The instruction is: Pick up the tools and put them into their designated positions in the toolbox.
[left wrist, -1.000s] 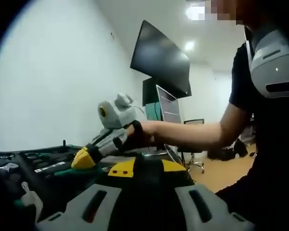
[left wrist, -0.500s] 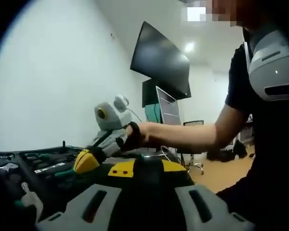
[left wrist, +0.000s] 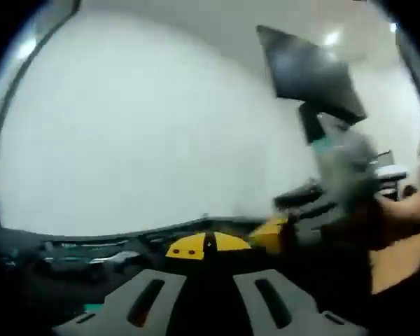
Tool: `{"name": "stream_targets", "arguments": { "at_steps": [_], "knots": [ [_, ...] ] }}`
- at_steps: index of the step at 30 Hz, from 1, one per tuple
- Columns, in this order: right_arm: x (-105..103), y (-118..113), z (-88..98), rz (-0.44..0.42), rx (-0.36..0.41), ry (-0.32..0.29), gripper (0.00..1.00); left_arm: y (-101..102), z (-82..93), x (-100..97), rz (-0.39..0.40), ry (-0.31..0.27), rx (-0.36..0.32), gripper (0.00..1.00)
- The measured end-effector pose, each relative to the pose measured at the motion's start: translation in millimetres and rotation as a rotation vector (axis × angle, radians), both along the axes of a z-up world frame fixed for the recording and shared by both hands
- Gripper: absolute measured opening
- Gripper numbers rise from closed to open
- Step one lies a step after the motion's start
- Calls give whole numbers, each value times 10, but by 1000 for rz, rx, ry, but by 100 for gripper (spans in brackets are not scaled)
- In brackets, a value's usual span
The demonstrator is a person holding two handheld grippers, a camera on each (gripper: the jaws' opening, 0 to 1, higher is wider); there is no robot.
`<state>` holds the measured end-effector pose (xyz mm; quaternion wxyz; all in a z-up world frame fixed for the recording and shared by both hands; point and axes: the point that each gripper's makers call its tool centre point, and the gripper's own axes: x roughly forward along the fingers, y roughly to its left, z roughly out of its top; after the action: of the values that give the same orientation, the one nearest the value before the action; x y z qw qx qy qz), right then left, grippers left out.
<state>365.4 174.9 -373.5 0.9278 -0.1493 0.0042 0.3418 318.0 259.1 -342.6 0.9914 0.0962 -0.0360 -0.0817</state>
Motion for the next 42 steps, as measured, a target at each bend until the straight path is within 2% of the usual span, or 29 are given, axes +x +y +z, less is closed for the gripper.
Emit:
{"name": "stream_targets", "arguments": {
  "at_steps": [1,2,4,5,6,8,9,10,13,15,18,20,23,24,25,26,27,28,29,30,33,35,36,37,38,39,40,41,42],
  "knots": [
    [48,-14,-25,-21,-14,-18,0,-92,-23,47,-28,24,53,5],
    [65,-42,-19,-42,8,-19,0,-135,-36,101,-28,27,89,5],
    [88,-12,-58,-44,87,58,0,-195,-114,186,-22,62,47,5],
    [90,-19,-55,-45,59,38,0,-212,-266,218,-15,138,25,5],
    [86,-13,-45,-49,23,11,0,-186,-351,241,12,173,55,5],
    [67,30,-49,-23,-34,-12,0,-136,-459,264,59,207,166,4],
    [61,48,-71,-10,-83,-18,0,-173,-530,254,56,238,172,4],
    [56,40,-66,-15,-94,-13,0,-194,-470,254,40,207,153,4],
    [66,35,-88,1,-52,40,0,-337,-468,277,-47,218,19,4],
    [48,34,-97,7,-51,23,0,-318,-469,283,-24,224,56,4],
    [31,38,-99,-4,-44,7,0,-315,-479,286,-9,240,75,4],
    [48,35,-97,-4,-46,29,0,-308,-479,285,12,236,149,3],
    [55,50,-125,16,-62,61,0,-310,-547,276,35,260,163,2],
    [75,-18,-341,-46,-56,211,0,-298,-557,274,37,265,156,1],
    [99,35,-239,43,8,180,0,-274,-559,264,46,292,62,1],
    [109,35,-225,37,26,172,0,-277,-578,262,25,325,9,1],
    [105,15,-233,19,13,174,0,-306,-556,279,-20,307,51,1],
    [105,24,-226,9,7,173,0,-279,-551,305,6,305,63,1],
    [111,36,-227,3,-10,175,0,-271,-553,305,28,293,113,1],
    [113,30,-236,9,-24,172,0,-285,-548,301,30,291,115,1],
    [121,-3,-209,2,43,161,0,-274,-548,304,3,295,75,2],
    [101,-41,-189,52,42,157,0,-294,-530,298,-3,283,87,3],
    [204,-241,-125,-35,52,162,0,-307,-494,287,-14,259,131,3],
    [250,-394,133,-41,186,138,0,-310,-471,267,-9,237,172,3],
    [258,-508,226,-42,258,207,0,-312,-460,238,-3,226,195,3],
    [264,-584,271,-32,270,245,0,-347,-479,201,-14,234,172,3],
    [273,-624,265,-10,222,255,0,-427,-481,176,-56,231,124,3],
    [275,-639,210,2,153,249,0,-408,-493,176,-44,239,111,3],
    [262,-591,207,22,153,230,0,-406,-493,183,-41,238,120,3]
  ]
}}
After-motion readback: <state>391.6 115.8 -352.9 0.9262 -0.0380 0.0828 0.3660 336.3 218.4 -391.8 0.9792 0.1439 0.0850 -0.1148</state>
